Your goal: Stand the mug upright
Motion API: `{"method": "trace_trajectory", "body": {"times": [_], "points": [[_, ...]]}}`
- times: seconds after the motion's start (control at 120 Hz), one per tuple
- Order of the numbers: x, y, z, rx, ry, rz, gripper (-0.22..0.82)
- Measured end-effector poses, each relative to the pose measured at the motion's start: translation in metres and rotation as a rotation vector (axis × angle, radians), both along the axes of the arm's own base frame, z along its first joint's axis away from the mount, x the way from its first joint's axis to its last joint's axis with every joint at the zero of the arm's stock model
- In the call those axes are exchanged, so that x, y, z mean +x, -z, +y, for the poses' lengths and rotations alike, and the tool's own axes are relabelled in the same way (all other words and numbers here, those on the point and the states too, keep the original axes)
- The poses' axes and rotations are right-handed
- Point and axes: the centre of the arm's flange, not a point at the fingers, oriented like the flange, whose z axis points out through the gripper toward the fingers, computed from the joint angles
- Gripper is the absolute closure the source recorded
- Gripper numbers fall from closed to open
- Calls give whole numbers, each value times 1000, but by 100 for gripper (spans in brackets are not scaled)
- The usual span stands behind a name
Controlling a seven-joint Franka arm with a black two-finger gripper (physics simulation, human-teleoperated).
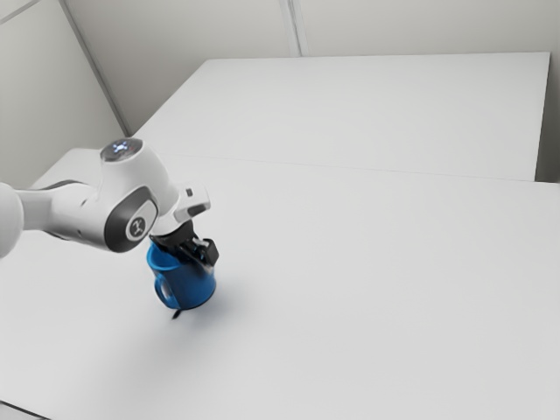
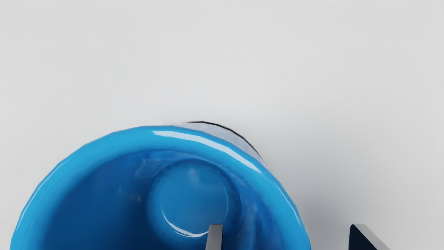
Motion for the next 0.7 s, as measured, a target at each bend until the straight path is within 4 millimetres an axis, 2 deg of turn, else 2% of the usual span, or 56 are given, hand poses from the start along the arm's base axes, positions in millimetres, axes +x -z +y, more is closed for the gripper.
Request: {"method": "trace_trajectory", "body": {"times": [0.117, 0.258, 0.525, 0.7], "points": [[11, -28, -1, -15, -11, -23, 14], [26, -67, -5, -34, -19, -19, 7], [62, -141, -34, -66, -11, 51, 2], [81, -191, -45, -68, -13, 89, 1]]}}
